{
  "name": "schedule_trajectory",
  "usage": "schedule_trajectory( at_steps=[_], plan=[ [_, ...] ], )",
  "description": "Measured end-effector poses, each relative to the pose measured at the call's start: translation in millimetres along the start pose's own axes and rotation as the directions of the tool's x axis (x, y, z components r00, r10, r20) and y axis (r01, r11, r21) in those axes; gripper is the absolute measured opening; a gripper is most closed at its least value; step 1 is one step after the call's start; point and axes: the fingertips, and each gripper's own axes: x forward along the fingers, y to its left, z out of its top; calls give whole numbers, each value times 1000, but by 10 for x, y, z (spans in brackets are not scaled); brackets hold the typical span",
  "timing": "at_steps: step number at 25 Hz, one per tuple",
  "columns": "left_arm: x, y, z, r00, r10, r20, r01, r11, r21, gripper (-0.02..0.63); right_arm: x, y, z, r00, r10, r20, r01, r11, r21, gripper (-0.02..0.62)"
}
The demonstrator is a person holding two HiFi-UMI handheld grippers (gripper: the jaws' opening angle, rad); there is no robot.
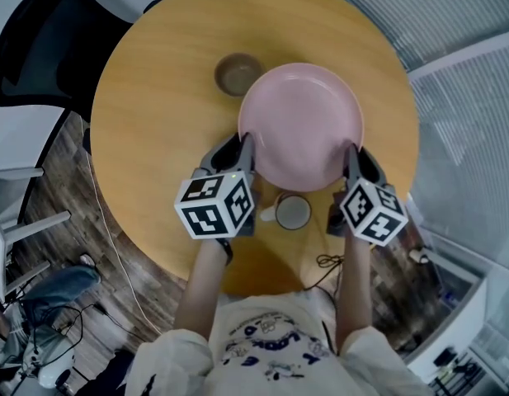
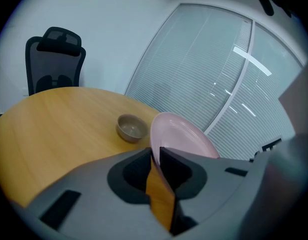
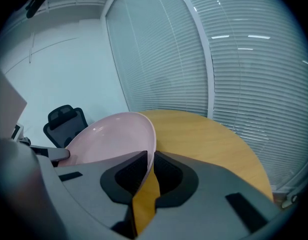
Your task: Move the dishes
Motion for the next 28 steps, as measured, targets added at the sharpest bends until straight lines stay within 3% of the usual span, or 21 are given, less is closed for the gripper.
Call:
schedule_trajectory(
  at_steps=[13, 28],
  plan=[
    [-764, 634, 220, 999, 3, 53, 0, 999, -50, 55, -271, 989, -37, 1000, 11, -4, -12, 998, -69, 40],
    [-1316, 1781, 707, 998, -56, 19, 56, 998, -7, 55, -287, 2320, -352, 999, -52, 8, 52, 999, -10, 40]
  ],
)
